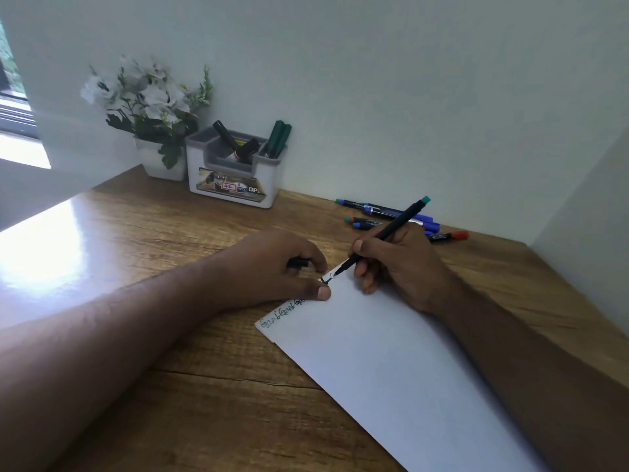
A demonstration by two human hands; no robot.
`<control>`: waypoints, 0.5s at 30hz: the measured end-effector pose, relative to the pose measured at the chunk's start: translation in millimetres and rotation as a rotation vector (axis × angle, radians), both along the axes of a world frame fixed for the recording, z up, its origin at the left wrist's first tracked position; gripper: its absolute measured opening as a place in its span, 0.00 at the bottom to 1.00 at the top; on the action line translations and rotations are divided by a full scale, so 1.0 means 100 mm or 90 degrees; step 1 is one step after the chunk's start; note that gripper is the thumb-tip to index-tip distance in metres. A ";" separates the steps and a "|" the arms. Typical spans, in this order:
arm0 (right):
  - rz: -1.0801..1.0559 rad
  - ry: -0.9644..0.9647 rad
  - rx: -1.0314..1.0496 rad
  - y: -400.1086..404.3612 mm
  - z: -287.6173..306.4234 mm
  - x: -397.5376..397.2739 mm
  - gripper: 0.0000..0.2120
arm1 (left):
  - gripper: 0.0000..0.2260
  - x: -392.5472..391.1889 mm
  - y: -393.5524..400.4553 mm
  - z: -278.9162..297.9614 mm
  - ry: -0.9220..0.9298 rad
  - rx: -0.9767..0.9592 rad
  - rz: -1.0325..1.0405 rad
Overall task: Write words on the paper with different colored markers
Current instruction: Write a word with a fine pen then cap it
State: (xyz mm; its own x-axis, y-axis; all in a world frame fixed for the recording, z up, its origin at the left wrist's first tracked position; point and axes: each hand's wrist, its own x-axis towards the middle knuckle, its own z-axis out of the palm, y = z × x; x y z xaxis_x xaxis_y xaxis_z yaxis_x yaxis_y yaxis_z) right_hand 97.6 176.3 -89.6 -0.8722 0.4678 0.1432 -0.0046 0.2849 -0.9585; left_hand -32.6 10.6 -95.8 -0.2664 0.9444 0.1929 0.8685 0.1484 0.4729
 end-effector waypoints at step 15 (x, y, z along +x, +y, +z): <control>-0.007 0.000 -0.007 -0.01 0.01 0.00 0.12 | 0.19 0.01 -0.01 0.01 0.006 -0.005 0.016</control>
